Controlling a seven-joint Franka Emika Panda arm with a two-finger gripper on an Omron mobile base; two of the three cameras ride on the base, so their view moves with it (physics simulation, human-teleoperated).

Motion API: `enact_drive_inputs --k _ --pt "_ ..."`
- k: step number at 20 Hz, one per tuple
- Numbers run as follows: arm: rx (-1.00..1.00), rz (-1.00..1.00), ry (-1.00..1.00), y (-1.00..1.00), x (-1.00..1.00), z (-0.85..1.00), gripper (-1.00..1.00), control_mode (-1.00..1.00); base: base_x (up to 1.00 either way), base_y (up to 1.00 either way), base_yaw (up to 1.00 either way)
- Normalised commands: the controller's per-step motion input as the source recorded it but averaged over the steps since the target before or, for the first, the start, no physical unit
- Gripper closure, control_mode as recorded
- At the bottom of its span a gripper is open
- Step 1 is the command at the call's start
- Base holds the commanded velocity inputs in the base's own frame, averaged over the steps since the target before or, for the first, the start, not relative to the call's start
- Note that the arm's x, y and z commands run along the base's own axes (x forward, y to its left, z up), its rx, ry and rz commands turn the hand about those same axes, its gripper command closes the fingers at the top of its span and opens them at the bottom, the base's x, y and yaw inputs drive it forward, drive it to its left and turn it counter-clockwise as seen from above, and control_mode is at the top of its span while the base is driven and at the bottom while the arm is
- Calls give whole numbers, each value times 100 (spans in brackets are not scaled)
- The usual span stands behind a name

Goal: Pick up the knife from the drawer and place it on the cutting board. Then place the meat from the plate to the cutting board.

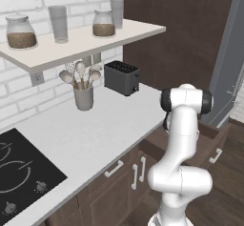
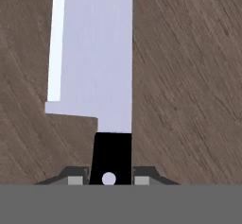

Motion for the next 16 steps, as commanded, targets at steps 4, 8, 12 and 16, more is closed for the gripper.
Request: enact_drive_inputs --k 4,8,12,16 --pt "20 0 0 -32 -10 35 100 -100 0 0 0" --pt "21 4 0 -33 0 70 100 -100 0 0 0" --pt "12 3 0 -30 0 66 100 -100 0 0 0" --pt "5 5 3 -23 0 64 100 -100 0 0 0"
